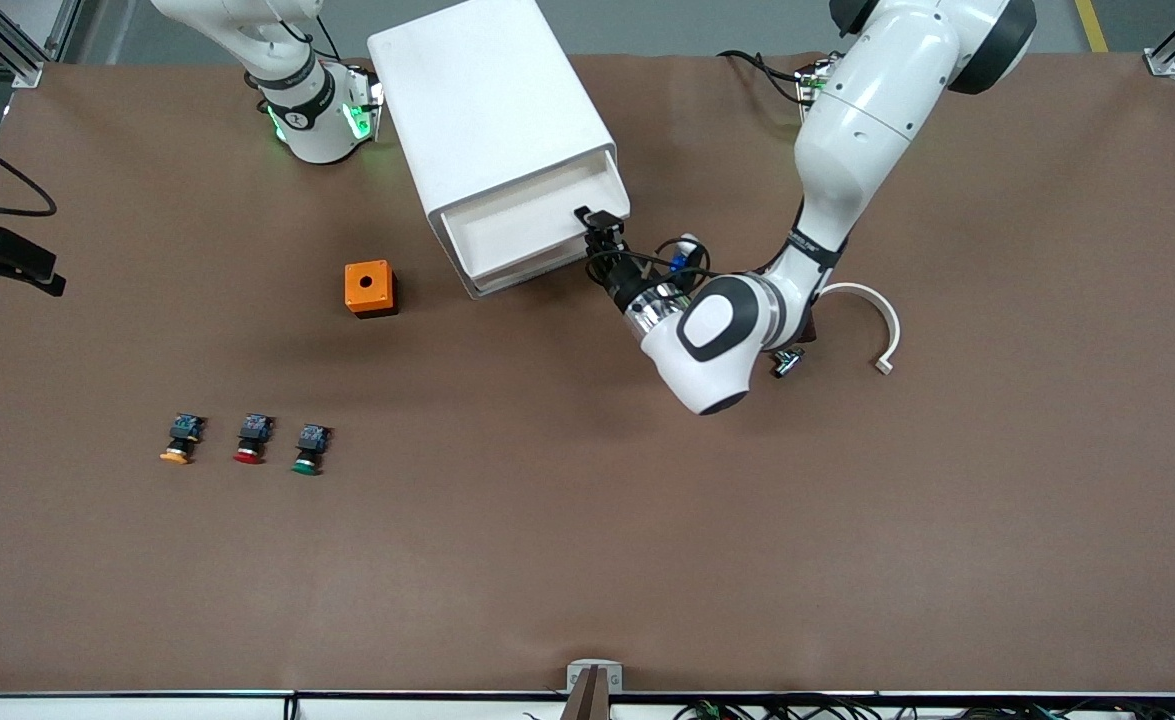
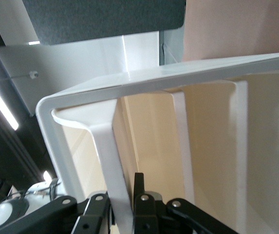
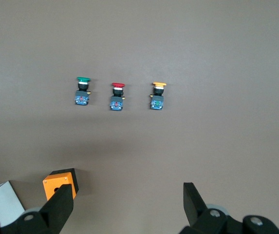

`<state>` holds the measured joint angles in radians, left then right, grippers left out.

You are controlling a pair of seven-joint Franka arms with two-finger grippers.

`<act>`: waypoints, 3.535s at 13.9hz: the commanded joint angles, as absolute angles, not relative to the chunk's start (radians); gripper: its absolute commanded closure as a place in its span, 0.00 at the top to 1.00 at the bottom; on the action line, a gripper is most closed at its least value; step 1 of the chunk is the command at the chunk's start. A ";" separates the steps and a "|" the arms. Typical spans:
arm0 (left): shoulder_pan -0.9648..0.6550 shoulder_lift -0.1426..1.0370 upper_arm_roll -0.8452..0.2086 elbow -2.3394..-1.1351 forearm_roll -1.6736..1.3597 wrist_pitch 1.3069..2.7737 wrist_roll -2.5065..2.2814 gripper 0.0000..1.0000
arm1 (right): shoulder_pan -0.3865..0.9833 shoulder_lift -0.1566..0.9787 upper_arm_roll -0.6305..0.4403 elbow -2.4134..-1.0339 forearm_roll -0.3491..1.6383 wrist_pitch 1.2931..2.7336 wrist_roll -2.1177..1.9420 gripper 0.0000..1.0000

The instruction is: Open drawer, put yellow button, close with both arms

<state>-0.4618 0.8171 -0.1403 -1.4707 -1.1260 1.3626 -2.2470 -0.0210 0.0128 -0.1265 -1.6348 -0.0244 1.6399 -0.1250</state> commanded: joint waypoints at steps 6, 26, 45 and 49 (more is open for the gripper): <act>-0.365 0.831 -0.141 -1.456 -1.150 1.365 -2.249 0.21 | -0.132 0.193 -0.114 -1.608 -0.038 1.718 -0.221 1.00; -0.221 0.769 0.025 -1.224 -0.792 1.469 -1.124 0.99 | -0.187 0.445 -0.110 -1.810 0.044 2.324 -0.213 1.00; -0.403 0.557 0.012 -1.252 -0.167 1.832 -1.081 0.99 | -0.179 0.554 -0.106 -1.881 0.141 2.514 -0.213 1.00; -0.459 0.503 0.011 -1.256 -0.054 1.830 -1.239 0.99 | -0.170 0.558 -0.106 -1.942 0.141 2.589 -0.213 1.00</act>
